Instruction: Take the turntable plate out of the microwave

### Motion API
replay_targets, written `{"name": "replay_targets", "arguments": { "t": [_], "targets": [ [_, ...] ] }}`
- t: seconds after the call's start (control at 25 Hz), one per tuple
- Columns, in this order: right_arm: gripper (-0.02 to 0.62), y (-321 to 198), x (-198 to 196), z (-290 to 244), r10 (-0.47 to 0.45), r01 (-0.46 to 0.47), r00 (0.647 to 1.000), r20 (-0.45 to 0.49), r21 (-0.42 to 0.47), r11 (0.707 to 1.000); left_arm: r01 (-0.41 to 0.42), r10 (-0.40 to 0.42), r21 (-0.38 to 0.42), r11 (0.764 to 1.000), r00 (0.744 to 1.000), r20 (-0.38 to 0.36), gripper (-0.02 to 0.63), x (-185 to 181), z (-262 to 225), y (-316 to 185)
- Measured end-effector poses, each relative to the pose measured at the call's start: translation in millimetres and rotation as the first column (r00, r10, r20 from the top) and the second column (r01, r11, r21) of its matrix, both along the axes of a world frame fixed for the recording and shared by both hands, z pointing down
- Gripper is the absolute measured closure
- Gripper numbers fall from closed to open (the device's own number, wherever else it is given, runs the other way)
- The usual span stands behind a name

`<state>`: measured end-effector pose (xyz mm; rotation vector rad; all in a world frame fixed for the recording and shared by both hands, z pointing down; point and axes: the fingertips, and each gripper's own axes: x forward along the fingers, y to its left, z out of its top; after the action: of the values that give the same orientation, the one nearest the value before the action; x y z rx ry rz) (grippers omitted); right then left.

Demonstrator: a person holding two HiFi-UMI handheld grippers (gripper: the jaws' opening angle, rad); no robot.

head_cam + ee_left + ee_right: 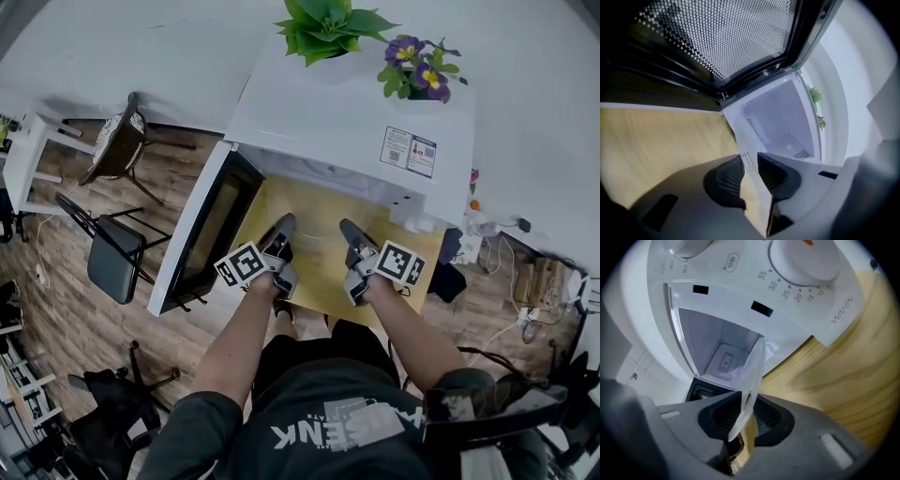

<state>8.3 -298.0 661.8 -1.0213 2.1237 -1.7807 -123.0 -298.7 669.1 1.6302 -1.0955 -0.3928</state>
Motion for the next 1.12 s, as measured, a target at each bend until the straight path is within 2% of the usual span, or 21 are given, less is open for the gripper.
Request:
{"name": "replay_targets", "arguments": {
  "t": [0.24,0.52,0.8,1.12],
  "targets": [
    [0.512,7.2,-5.2,-16.2,-0.058,0.058,0.998,0.015,0.049,0.997,0.050,-0.050,0.016,0.999,0.999,0.005,0.514,-4.7,-12.6,19.0],
    [0.509,15.6,-13.1,-42.7,-0.108,0.111,0.994,-0.029,0.132,0.985,0.056,-0.056,0.053,0.997,0.998,-0.006,0.511,-10.2,-32.2,36.5],
    [0.503,48.8,-11.8,-66.7,-0.033,0.038,0.999,-0.031,0.150,0.988,-0.056,0.052,0.090,0.994,0.997,0.049,0.505,-9.9,-61.3,58.7],
    [0.503,98.2,-16.7,-103.9,0.095,-0.088,0.995,-0.031,0.179,0.980,-0.212,0.198,0.157,0.965,0.975,0.103,0.499,-19.0,-99.9,90.3]
  ]
}}
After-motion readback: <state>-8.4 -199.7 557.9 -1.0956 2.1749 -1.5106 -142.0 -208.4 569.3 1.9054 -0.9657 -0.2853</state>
